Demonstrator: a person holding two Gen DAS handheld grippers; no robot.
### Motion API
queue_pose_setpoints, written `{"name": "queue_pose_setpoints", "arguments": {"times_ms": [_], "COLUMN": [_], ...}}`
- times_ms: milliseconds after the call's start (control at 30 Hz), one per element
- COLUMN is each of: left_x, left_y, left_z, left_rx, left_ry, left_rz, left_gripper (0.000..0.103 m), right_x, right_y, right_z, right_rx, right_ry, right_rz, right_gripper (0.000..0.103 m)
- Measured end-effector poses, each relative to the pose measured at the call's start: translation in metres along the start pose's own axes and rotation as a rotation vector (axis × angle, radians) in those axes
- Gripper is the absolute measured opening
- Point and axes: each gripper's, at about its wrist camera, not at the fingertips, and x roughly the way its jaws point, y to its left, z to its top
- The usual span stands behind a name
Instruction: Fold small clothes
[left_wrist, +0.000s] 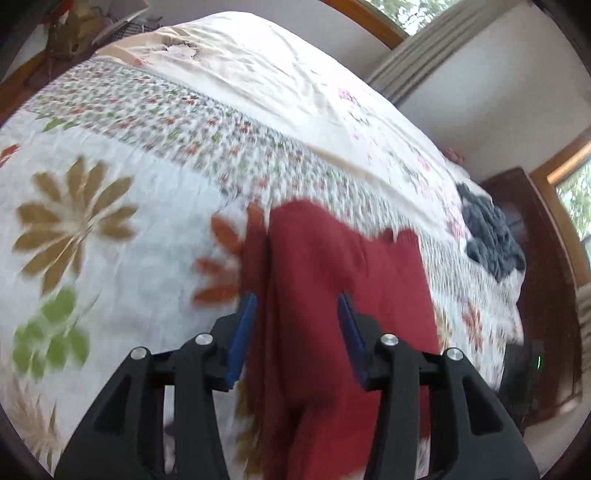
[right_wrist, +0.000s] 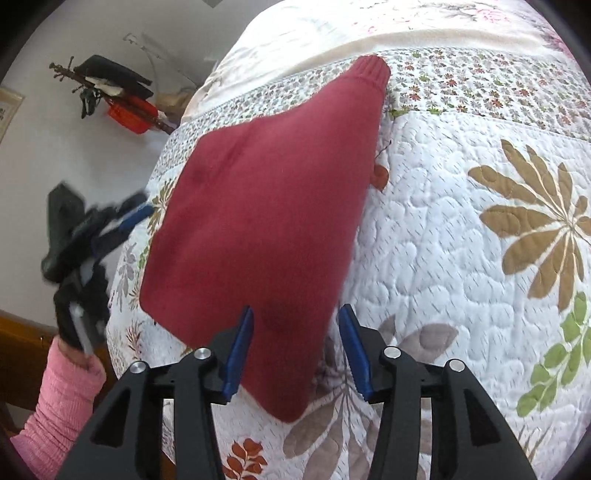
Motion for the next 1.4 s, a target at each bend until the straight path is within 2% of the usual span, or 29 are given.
{"name": "queue_pose_setpoints", "arguments": {"times_ms": [67,167,200,300,333,433,533,633,733,867,933,967,1000,1100,1233,1300,1400], "left_x": [0.024,0.054,0.061,0.068,0.066,0.042,0.029,0.051,0.064,0.048,0.033,0.025,0.019,0.011,0.030,0.044,0.065], "left_y": [0.000,0.002,0.002,-0.002,-0.005,-0.016,-0.011,0.009,0.014,0.009,0.010,0.012,0.015,0.022,0.027,0.028,0.029], "left_z": [0.019,0.031,0.032,0.032,0.032,0.027,0.023,0.021,0.021,0.022,0.020,0.018,0.014,-0.001,-0.013,-0.018,-0.022], "left_rx": [-0.030,-0.054,-0.057,-0.051,-0.032,0.008,0.022,-0.023,-0.017,-0.013,-0.019,-0.030,-0.040,-0.069,-0.073,-0.075,-0.072], "left_ry": [0.027,0.078,0.095,0.095,0.083,-0.017,-0.076,0.004,0.047,0.062,0.065,0.070,0.072,0.113,0.193,0.237,0.272], "left_rz": [-0.012,0.029,0.021,0.013,0.018,0.007,0.020,0.071,0.077,0.047,0.017,-0.007,-0.030,-0.122,-0.141,-0.174,-0.187], "left_gripper": [0.045,0.043,0.039,0.012,0.012,0.010,0.010,0.008,0.009,0.018,0.033,0.053,0.065,0.069,0.069,0.069,0.072], "right_x": [0.002,0.006,0.007,0.012,0.014,0.015,0.016,0.019,0.021,0.018,0.013,0.011,0.008,0.005,0.009,0.011,0.017], "right_y": [0.000,-0.001,-0.001,-0.001,-0.001,-0.005,-0.004,-0.001,0.003,0.008,0.008,0.007,0.005,-0.003,-0.015,-0.021,-0.023], "right_z": [0.002,0.003,0.003,0.002,0.001,-0.003,-0.005,-0.005,-0.005,-0.001,0.001,0.002,0.003,0.006,0.012,0.018,0.024], "right_rx": [-0.002,0.002,0.004,0.002,0.003,0.005,0.001,-0.002,-0.010,-0.022,-0.019,-0.015,-0.007,0.020,0.083,0.101,0.103], "right_ry": [-0.004,-0.002,0.000,0.006,0.008,0.010,0.012,0.015,0.023,0.025,0.012,0.008,0.000,-0.015,-0.021,-0.022,-0.011], "right_rz": [-0.006,-0.004,-0.001,-0.007,-0.008,0.001,0.005,0.005,-0.012,-0.021,-0.005,0.006,0.026,0.060,0.123,0.160,0.198], "right_gripper": [0.049,0.049,0.049,0.049,0.049,0.049,0.049,0.049,0.049,0.049,0.049,0.049,0.051,0.052,0.057,0.058,0.065]}}
